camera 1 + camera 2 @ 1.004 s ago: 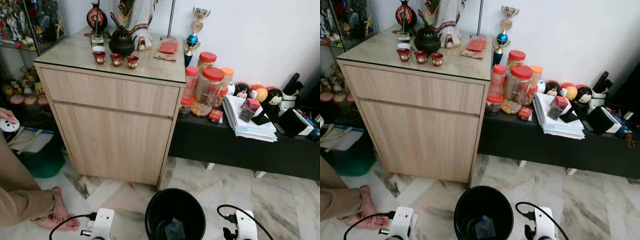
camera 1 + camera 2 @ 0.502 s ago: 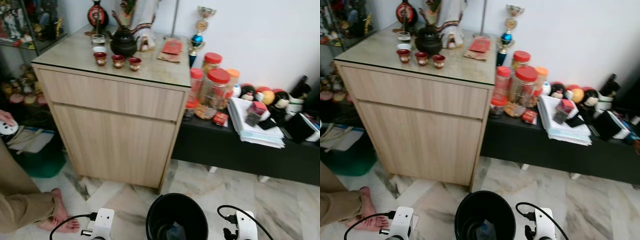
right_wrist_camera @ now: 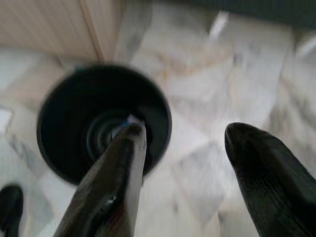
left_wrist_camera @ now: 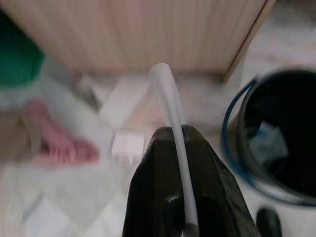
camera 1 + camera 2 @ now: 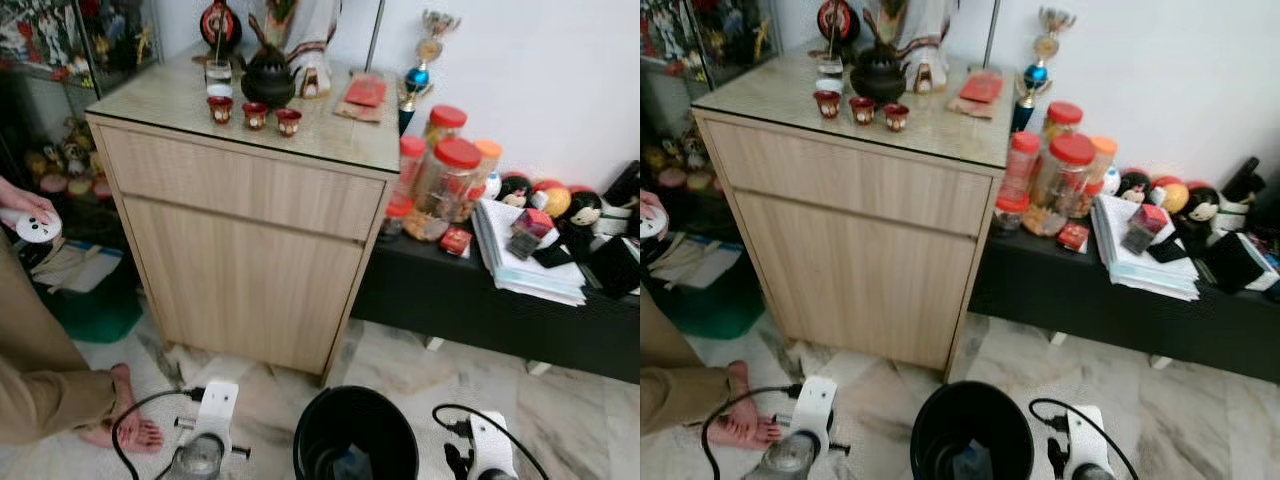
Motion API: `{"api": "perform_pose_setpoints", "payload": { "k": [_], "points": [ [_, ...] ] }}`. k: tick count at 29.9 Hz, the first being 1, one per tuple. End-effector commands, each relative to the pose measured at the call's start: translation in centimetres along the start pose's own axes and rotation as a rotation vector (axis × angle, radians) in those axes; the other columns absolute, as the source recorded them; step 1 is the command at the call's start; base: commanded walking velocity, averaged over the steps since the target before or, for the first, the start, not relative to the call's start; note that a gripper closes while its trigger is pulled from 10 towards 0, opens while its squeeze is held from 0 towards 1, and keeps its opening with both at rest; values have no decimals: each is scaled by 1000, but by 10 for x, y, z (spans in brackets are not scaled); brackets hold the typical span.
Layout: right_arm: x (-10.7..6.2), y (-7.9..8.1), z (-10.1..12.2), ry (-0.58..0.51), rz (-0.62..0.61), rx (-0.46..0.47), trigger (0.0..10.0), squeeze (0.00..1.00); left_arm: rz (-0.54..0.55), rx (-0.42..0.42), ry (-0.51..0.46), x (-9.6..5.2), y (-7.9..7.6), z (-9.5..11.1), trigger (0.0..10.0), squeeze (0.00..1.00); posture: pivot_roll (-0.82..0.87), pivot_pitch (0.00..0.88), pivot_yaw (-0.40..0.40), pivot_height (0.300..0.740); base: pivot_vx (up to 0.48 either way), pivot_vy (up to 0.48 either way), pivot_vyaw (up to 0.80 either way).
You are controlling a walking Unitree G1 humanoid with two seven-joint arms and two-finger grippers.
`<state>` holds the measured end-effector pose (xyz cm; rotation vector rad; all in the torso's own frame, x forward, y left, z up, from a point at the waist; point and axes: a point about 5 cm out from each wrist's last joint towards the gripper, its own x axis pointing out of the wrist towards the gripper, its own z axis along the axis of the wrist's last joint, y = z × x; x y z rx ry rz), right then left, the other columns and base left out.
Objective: Picking trash to rubbish bin
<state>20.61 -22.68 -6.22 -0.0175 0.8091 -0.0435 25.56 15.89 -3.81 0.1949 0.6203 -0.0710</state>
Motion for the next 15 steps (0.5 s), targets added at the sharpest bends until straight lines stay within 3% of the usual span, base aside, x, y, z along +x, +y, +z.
{"api": "perform_pose_setpoints", "payload": {
  "k": [1, 4, 11, 15],
  "points": [
    [3, -7, 25, -83, 2, -25, 10000, 0, -55, 1, -72, 4, -9, 19, 10000, 0, 163, 0, -155, 740, 0, 0, 0],
    [5, -6, 39, -131, 28, -18, 10000, 0, -100, 14, -153, 9, -16, 43, 10000, 0, 160, 0, -155, 740, 0, 0, 0],
    [7, -3, 55, -177, 62, -18, 10000, 0, -167, 20, -224, 11, -24, 65, 10000, 0, 152, 0, -153, 740, 0, 0, 0],
    [7, 3, 86, -282, 132, -62, 10000, 0, -226, 108, -312, 13, -35, 97, 10000, 0, 116, 0, -149, 740, 0, 0, 0]
  ]
}}
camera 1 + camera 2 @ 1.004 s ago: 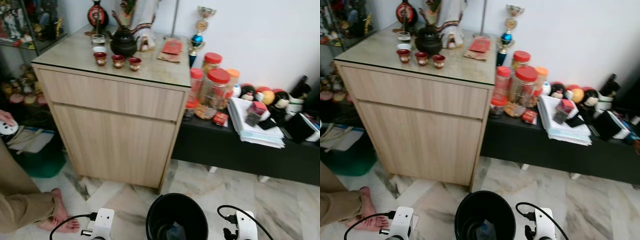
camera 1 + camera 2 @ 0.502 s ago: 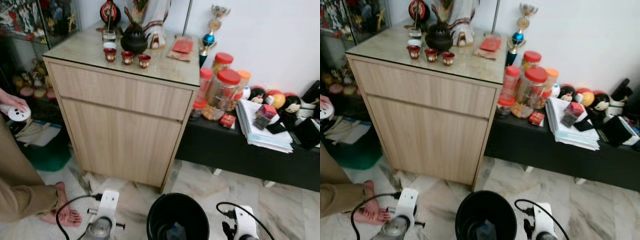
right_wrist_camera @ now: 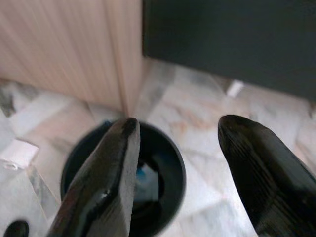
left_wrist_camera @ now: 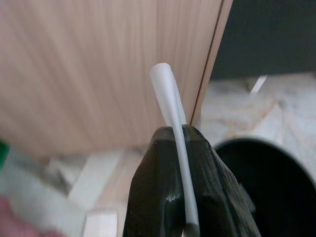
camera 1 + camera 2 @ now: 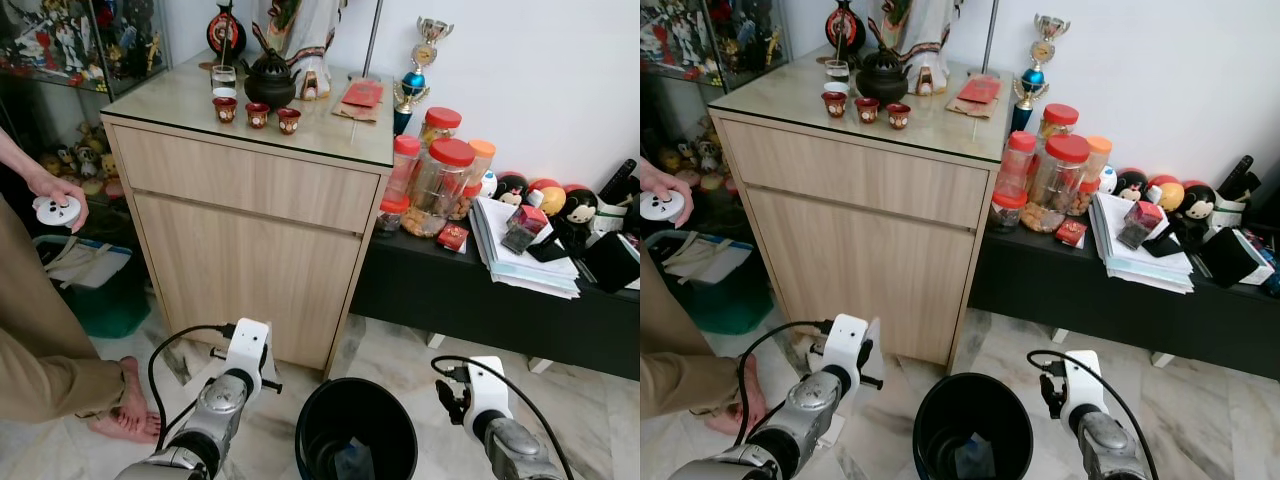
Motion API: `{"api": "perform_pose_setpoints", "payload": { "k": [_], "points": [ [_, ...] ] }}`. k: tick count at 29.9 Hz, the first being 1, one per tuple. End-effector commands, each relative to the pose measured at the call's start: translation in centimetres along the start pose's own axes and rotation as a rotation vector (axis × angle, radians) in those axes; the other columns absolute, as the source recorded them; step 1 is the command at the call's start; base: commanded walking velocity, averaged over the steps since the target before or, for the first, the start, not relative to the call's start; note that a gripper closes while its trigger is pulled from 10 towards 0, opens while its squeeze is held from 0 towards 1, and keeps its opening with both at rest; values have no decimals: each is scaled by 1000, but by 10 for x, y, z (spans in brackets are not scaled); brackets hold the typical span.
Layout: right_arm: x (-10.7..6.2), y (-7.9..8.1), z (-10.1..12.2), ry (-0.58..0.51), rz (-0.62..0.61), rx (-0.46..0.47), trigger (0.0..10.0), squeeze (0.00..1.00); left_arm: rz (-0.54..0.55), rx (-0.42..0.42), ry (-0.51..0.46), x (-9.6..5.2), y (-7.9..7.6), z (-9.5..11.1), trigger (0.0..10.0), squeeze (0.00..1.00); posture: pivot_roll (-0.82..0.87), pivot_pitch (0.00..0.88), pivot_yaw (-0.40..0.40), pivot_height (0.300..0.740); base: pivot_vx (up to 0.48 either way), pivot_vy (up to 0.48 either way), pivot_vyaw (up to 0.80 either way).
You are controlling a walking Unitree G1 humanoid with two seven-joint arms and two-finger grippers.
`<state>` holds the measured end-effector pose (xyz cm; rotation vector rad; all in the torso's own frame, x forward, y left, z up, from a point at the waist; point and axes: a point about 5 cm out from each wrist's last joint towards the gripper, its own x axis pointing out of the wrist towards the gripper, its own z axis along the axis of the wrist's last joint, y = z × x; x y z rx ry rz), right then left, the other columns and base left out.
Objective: Picking trash to rubbish bin
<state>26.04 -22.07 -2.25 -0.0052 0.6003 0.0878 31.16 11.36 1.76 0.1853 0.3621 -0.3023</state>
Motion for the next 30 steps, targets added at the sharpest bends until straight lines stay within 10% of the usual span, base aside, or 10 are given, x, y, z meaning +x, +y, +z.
{"api": "perform_pose_setpoints", "payload": {
  "k": [1, 30],
  "points": [
    [3, -4, 22, -82, 26, -43, 10000, 0, -43, 45, -41, 6, -6, 15, 10000, 0, 113, 2, -150, 740, 0, 0, 0],
    [-3, 40, 72, -267, 254, -210, 10000, 0, -261, 88, -111, 21, -46, 58, 10000, 0, 0, 57, -163, 740, 0, 0, 0]
  ]
}}
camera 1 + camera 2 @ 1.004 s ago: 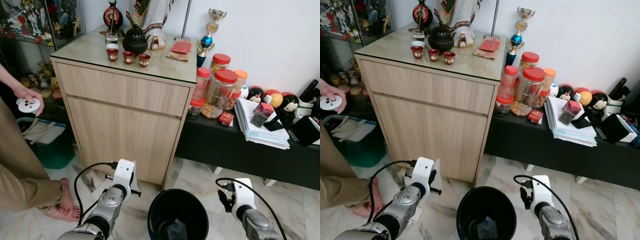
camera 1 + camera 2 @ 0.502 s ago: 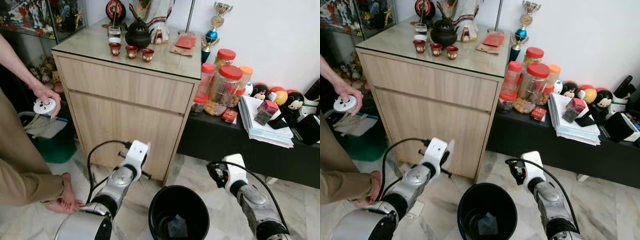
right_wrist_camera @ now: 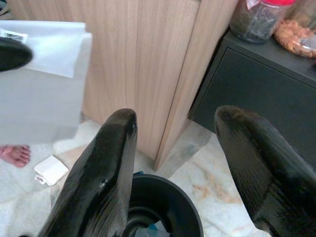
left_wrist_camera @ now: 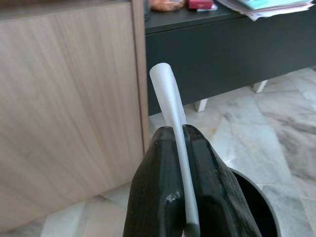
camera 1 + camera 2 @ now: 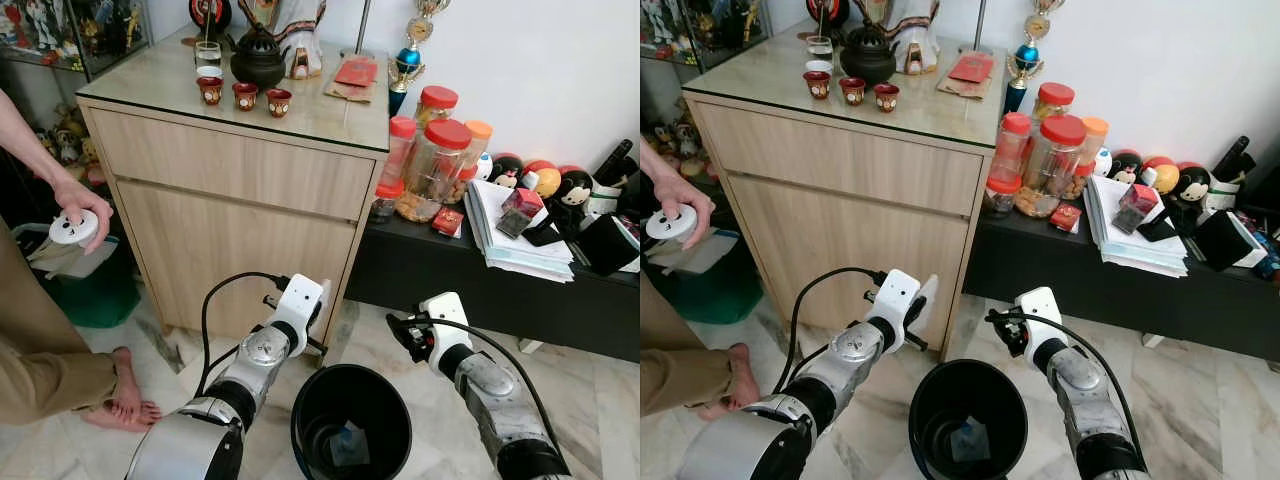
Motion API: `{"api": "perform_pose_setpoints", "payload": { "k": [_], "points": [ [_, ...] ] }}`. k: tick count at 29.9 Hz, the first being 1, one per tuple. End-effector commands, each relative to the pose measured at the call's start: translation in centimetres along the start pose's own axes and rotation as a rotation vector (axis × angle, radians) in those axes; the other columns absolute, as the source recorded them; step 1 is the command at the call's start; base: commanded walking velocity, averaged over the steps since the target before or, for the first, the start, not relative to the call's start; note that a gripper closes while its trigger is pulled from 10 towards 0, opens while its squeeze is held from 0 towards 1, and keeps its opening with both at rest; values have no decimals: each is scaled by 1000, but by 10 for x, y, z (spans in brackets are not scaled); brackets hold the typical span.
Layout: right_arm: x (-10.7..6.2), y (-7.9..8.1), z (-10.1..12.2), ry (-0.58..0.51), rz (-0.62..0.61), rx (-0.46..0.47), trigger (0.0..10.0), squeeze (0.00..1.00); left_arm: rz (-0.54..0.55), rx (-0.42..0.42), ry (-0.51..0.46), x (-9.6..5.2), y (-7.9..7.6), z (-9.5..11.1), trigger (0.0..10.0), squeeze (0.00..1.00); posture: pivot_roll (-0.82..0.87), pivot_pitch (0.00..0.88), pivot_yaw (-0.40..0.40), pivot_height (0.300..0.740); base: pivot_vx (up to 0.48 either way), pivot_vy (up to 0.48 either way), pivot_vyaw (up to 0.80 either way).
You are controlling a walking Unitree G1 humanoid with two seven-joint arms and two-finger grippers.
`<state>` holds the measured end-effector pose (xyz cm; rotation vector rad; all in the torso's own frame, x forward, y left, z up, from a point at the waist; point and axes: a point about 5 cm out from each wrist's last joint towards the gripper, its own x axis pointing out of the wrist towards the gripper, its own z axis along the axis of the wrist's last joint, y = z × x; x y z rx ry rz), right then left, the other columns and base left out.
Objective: Picking trash to rubbish bin
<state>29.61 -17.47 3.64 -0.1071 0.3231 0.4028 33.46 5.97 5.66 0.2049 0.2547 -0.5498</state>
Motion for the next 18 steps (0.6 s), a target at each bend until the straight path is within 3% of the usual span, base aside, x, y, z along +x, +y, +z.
{"api": "perform_pose_setpoints", "payload": {
  "k": [1, 9, 13, 18],
  "points": [
    [-5, -4, 3, 0, -15, -15, 10000, 0, -39, 5, 5, 3, -8, 2, 10000, 0, -3, 59, -163, 740, 0, 0, 0],
    [-24, -28, 6, 9, -148, -31, 10000, 0, -46, -18, 1, 4, -13, 2, 10000, 0, -34, 96, -174, 740, 0, 0, 0],
    [-25, -26, 8, 9, -148, -23, 10000, 0, -43, -16, 2, 3, -13, 1, 10000, 0, -40, 110, -174, 740, 0, 0, 0],
    [-18, -7, 7, -13, -107, 5, 10000, 0, 92, -47, -45, 0, 0, 3, 10000, 0, -16, 126, -175, 740, 0, 0, 0]
  ]
}}
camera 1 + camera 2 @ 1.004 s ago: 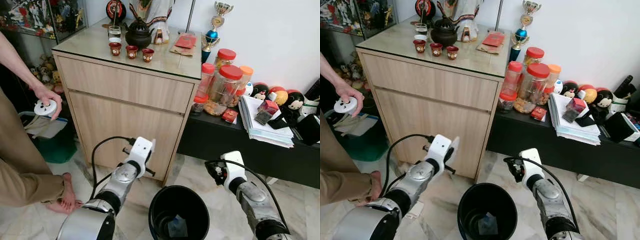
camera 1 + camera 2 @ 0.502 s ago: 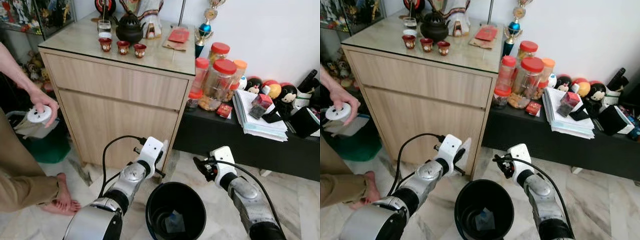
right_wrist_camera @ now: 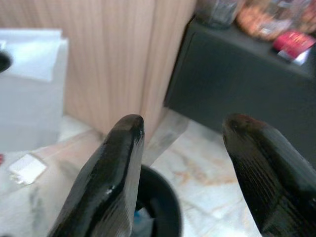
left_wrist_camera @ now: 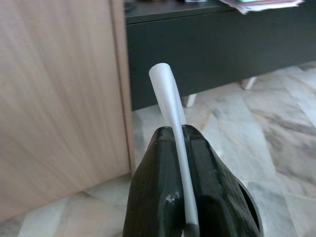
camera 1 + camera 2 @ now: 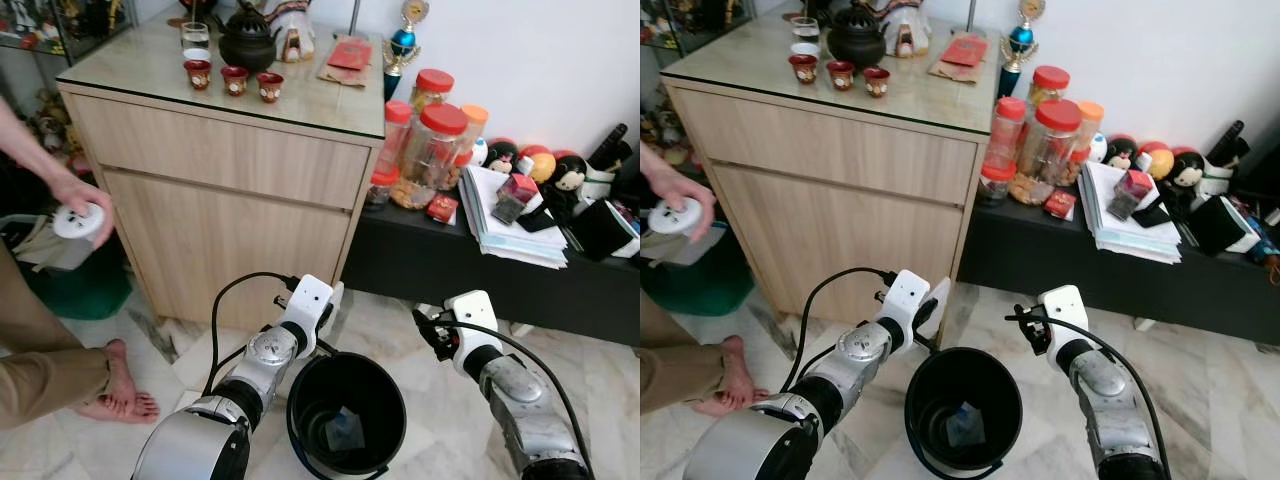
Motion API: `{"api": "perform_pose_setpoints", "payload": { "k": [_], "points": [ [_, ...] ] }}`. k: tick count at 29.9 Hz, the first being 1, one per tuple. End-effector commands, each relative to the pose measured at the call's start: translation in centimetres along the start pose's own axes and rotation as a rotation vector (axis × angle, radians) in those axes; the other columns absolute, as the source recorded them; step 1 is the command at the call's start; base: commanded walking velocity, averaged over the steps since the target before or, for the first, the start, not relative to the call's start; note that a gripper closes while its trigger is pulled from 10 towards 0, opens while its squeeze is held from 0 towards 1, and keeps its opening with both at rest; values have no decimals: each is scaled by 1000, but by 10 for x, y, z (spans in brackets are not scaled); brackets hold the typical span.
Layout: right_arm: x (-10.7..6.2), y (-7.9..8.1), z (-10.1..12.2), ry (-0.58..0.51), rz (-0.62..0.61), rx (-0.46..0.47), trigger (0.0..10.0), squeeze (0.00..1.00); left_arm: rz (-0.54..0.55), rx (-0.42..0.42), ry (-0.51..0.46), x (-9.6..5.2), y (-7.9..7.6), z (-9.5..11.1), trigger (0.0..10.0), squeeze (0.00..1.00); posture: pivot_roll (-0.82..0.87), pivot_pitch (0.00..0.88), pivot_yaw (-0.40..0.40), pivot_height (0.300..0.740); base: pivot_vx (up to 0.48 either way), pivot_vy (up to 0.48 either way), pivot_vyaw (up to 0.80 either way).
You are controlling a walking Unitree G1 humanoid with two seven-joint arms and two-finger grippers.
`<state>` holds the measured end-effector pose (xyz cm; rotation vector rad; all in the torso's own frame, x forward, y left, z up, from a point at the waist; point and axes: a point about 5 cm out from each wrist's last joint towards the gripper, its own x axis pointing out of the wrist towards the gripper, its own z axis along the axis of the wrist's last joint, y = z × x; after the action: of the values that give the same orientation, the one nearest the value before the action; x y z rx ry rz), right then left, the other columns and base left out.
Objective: Picking trash to rubbish bin
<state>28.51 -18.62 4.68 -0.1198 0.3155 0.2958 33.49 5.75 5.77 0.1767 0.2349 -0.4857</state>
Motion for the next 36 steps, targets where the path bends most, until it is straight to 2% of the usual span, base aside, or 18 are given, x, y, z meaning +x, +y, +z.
{"api": "perform_pose_setpoints", "payload": {
  "k": [1, 5, 7, 12, 14, 15, 18, 21, 24, 29, 34, 36],
  "points": [
    [0, 1, 2, -10, 4, 1, 10000, 0, 37, -18, -26, -1, 3, 1, 10000, 0, -12, 126, -175, 740, 0, 0, 0],
    [2, 7, -2, -8, 25, 14, 10000, 0, 83, -18, -36, -6, 9, -6, 10000, 0, 7, 118, -168, 740, 0, 0, 0],
    [4, 11, -4, -9, 34, 24, 10000, 0, 146, -29, -26, -15, 19, -19, 10000, 0, 20, 108, -161, 740, 0, 0, 0],
    [7, 16, -8, 18, 44, 9, 10000, 0, 212, -48, 5, -25, 28, -34, 10000, 0, 44, 94, -161, 740, 0, 0, 0],
    [10, 13, -30, 124, -7, 7, 10000, 0, 273, -73, 81, -41, 33, -60, 10000, 0, 73, 77, -162, 740, 0, 0, 0],
    [10, 13, -30, 124, -7, 7, 10000, 0, 273, -73, 81, -41, 33, -60, 10000, 0, 73, 77, -162, 740, 0, 0, 0],
    [4, 3, -53, 213, -74, 28, 10000, 0, 300, -83, 145, -54, 32, -81, 10000, 0, 91, 60, -165, 740, 0, 0, 0],
    [-4, -3, -68, 271, -122, 56, 10000, 0, 309, -84, 170, -60, 30, -90, 10000, 0, 102, 54, -168, 740, 0, 0, 0],
    [-10, -9, -79, 300, -172, 96, 10000, 0, 312, -77, 174, -60, 29, -90, 10000, 0, 116, 47, -167, 740, 0, 0, 0],
    [-11, -14, -78, 264, -235, 155, 10000, 0, 313, -68, 153, -55, 30, -83, 10000, 0, 119, 33, -148, 740, 0, 0, 0],
    [-8, -13, -76, 242, -244, 173, 10000, 0, 308, -45, 128, -50, 35, -73, 10000, 0, 133, 28, -118, 740, 0, 0, 0],
    [-5, -10, -74, 225, -250, 197, 10000, 0, 305, -18, 107, -47, 42, -65, 10000, 0, 152, 29, -96, 740, 0, 0, 0]
  ]
}}
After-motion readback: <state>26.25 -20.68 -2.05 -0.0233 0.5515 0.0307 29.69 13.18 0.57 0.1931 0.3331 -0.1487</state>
